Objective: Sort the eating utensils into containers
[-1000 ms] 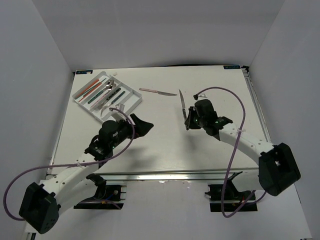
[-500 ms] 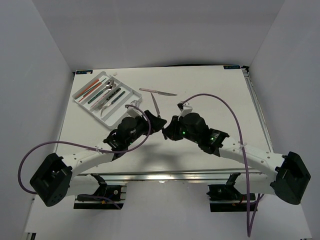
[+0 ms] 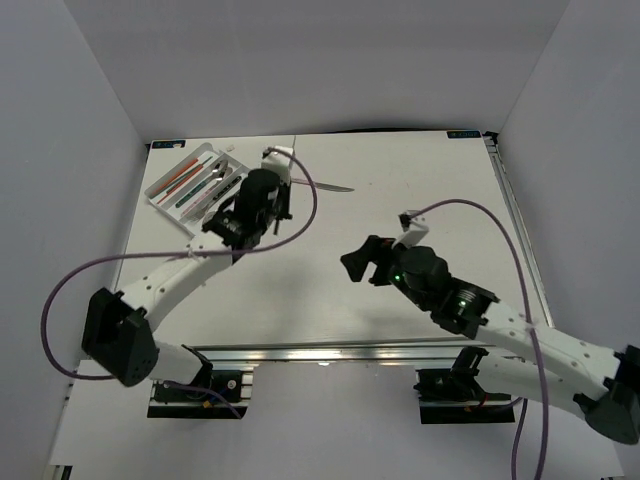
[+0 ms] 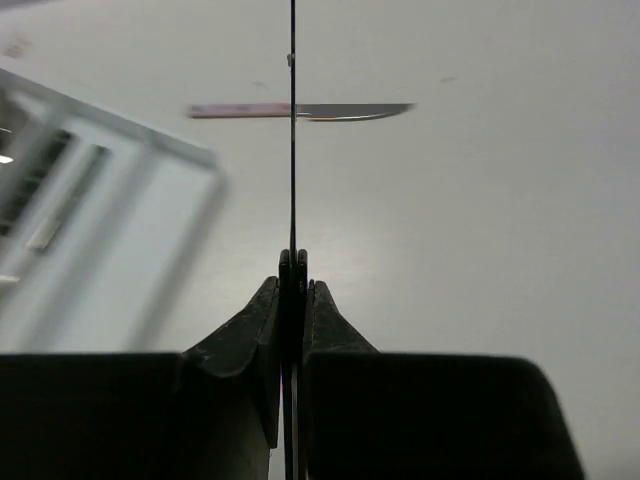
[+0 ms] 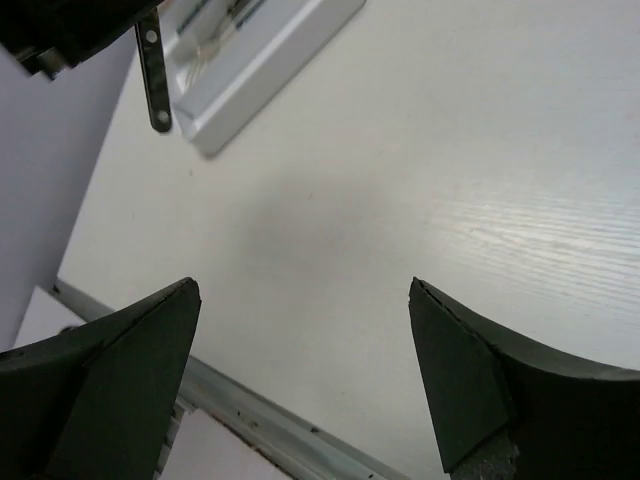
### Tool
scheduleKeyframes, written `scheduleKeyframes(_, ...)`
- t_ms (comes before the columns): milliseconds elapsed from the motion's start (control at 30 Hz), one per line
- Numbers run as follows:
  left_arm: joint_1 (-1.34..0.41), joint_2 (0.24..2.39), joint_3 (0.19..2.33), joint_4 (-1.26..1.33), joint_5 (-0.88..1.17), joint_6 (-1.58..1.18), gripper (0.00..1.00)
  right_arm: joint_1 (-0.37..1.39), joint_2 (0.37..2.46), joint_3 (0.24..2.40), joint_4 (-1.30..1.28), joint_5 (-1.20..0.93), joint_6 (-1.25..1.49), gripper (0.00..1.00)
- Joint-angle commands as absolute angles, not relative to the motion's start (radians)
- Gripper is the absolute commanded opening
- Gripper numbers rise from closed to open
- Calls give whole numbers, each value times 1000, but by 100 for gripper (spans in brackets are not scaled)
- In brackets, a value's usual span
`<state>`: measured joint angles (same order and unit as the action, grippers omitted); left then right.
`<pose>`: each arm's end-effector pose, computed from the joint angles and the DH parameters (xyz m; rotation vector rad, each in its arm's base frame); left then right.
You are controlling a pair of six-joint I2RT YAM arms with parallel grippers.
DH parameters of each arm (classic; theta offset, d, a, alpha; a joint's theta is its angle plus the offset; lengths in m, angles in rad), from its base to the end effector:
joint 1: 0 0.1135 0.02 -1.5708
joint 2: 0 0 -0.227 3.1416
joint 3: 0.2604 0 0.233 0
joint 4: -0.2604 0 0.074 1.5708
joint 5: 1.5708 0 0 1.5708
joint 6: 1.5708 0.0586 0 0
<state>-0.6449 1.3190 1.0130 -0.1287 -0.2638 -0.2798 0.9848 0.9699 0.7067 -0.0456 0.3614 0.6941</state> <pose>0.2606 -0.1769 0.2677 0.1963 1.9951 -0.3315 0.1541 0.1946 0.2609 -0.0245 1.9415 0.8118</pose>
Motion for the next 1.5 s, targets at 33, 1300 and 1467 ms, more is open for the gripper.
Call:
scheduleKeyframes(33, -505, 1515, 1184, -483, -399, 356, 0, 970, 763, 602, -110, 554, 695, 89)
scheduleKeyframes(1300, -239, 1559, 962, 80, -181, 528, 78, 968, 514, 465, -143, 247, 647, 89)
scheduleKeyframes(1467, -239, 1477, 1044, 57, -143, 392, 98, 968, 523, 460, -140, 245, 655, 89)
